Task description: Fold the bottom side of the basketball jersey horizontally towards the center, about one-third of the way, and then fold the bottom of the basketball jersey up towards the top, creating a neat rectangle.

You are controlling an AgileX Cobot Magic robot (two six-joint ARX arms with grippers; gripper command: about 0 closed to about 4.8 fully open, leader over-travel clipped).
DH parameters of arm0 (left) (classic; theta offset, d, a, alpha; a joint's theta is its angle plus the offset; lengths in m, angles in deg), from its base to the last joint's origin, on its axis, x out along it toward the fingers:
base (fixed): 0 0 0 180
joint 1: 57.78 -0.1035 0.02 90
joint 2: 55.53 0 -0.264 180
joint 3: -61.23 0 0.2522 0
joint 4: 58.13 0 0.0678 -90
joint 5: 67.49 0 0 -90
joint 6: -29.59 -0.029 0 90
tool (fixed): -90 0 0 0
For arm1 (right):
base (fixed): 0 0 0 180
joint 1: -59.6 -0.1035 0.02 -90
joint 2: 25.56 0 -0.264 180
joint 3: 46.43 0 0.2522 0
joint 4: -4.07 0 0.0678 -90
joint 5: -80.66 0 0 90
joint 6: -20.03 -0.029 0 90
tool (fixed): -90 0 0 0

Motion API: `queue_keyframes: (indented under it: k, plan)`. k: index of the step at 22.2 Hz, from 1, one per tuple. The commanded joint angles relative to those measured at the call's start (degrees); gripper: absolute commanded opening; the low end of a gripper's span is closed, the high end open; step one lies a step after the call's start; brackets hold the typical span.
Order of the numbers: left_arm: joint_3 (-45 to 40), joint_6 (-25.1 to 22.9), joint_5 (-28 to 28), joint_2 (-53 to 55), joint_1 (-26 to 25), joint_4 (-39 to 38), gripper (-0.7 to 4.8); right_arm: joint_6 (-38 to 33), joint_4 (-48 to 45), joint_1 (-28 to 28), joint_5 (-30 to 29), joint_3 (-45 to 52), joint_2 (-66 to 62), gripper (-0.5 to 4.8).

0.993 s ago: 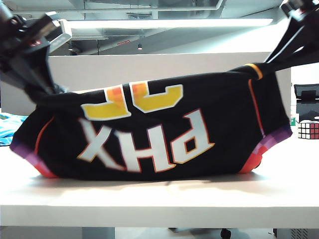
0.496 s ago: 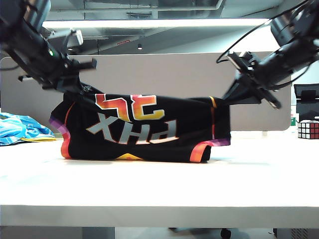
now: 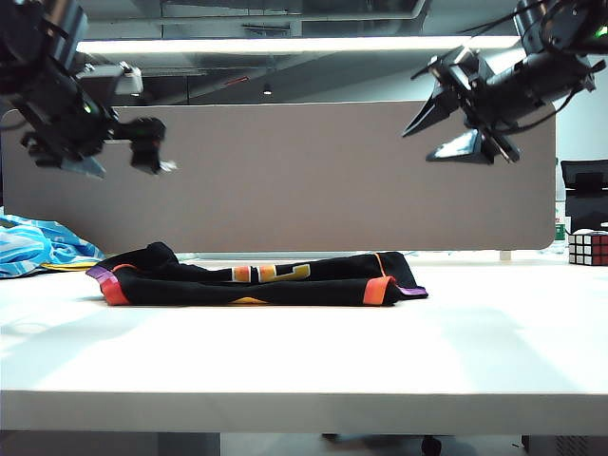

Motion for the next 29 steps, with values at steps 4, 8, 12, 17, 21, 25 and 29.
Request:
queue_keyframes:
  k: [4,8,12,17,21,25,29]
  plan:
    - [0.15,-0.02,-1.49,-4.81,0.13,-9.29,3.98,1.22,8.52,-0.39,-4.76,0.13,3.06,3.02]
    - [-0.92,-0.20,-11.34,-9.57,0.11,-12.02,0.51,10.71,17.70,-0.83,-3.30,0.17,7.34,0.68]
    - [-5.05,0.02,-16.76,-17.99,-0.09,-12.33,-0.06,22.47,29.11,-1.68,2.69,0.26,14.71,-0.01]
    - [-16.46,1.31,-16.13,-34.80,-0.09,-13.16,-0.06,24.61,29.42,-2.05,4.92,8.92,30.42,-0.01]
    - [-25.00,2.99,-15.28,-47.36,-0.09,-13.49,-0.06,23.69,26.82,-2.58,8.74,18.75,42.38,-0.01]
    - [-36.70,9.73,-17.66,-64.04,-0.07,-13.64,-0.06,21.40,23.69,-2.67,15.10,35.93,58.75,-0.01]
    - [-45.31,10.38,-16.98,-76.15,-0.07,-13.46,-0.06,17.20,21.59,-2.67,20.48,48.22,70.51,-0.01]
